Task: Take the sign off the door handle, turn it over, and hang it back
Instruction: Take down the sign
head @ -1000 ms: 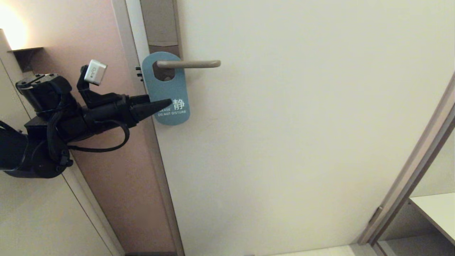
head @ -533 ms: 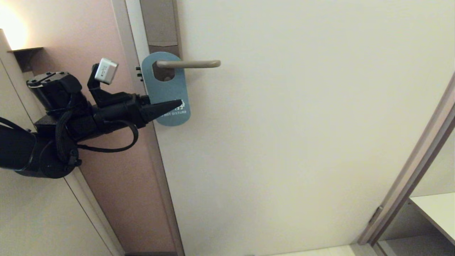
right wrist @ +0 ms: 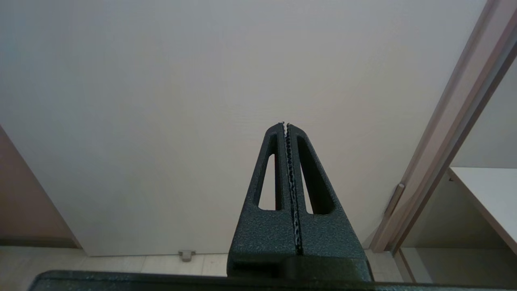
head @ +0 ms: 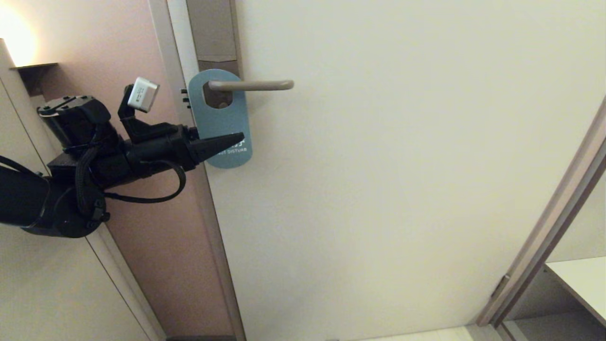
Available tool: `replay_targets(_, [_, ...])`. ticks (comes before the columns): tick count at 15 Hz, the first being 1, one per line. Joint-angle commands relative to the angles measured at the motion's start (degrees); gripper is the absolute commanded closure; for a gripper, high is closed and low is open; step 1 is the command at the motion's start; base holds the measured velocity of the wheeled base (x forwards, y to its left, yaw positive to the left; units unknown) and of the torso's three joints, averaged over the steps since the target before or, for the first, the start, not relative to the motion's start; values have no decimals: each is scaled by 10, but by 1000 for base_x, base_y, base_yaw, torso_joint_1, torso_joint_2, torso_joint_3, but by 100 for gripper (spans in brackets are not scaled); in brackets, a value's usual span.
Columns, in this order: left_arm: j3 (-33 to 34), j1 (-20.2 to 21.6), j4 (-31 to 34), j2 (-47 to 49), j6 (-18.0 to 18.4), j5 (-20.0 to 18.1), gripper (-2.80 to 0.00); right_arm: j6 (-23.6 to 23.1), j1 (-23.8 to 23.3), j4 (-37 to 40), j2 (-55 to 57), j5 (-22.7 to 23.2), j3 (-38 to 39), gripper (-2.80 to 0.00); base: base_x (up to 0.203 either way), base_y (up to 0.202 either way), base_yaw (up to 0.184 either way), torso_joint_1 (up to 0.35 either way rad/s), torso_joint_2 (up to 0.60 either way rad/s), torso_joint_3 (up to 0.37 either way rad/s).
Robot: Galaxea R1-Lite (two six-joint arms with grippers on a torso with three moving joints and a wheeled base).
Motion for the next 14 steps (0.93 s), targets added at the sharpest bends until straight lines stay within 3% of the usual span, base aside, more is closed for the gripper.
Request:
replay_targets(1, [0, 0, -4, 1, -1, -3, -280, 0, 0, 0, 0, 0, 0, 0, 0, 0, 0, 0, 0, 0])
replay_targets(4, [0, 0, -3, 1, 0, -3, -280, 0, 0, 0, 0, 0, 0, 0, 0, 0, 0, 0, 0, 0])
replay_targets(5, [0, 0, -3, 2, 0, -3, 0, 0, 0, 0, 0, 0, 0, 0, 0, 0, 0, 0, 0, 0])
replay_targets(14, [-1, 0, -5, 2, 1, -1, 0, 0, 0, 0, 0, 0, 0, 0, 0, 0, 0, 0, 0, 0])
